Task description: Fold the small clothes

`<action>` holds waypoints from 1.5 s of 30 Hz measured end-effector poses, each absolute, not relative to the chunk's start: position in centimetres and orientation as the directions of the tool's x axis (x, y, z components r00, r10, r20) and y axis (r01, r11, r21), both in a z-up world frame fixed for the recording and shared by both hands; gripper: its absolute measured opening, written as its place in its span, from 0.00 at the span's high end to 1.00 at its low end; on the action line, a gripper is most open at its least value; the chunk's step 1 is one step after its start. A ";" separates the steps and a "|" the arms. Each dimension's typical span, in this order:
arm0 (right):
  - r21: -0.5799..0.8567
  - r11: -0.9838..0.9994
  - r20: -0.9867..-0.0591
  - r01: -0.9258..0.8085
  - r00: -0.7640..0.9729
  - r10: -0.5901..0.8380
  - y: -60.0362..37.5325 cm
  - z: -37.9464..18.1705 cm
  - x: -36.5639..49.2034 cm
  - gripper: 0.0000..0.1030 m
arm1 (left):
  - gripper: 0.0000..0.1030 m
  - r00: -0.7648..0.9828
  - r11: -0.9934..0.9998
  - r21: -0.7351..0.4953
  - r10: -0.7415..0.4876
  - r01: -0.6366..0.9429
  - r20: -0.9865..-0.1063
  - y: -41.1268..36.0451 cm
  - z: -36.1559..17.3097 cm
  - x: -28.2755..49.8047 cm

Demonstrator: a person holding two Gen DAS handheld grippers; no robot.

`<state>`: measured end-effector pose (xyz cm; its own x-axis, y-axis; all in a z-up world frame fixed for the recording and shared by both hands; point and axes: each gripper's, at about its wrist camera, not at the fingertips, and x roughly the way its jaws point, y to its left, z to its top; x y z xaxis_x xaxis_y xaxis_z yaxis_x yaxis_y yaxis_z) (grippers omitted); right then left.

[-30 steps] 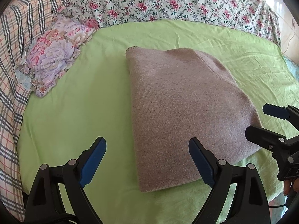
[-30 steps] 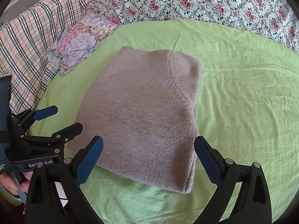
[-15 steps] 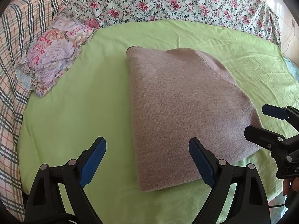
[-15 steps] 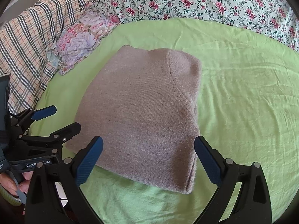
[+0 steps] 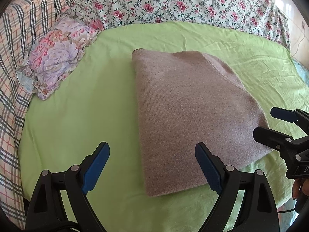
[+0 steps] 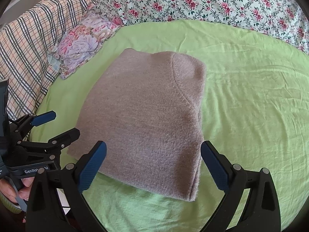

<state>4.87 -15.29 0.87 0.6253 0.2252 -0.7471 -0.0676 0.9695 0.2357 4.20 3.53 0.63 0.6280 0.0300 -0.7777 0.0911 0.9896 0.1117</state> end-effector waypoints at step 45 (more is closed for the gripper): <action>0.247 0.966 -0.731 -0.072 0.641 0.234 -15.3 1.5 5.5 0.05 | 0.12 0.637 0.990 0.112 0.030 0.089 -0.770 2.9 0.9 4.6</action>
<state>5.45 -15.35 1.52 0.6409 0.2343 -0.7310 -0.0718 0.9664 0.2468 4.63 2.88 0.93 0.6371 0.0300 -0.7702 0.0888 0.9897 0.1121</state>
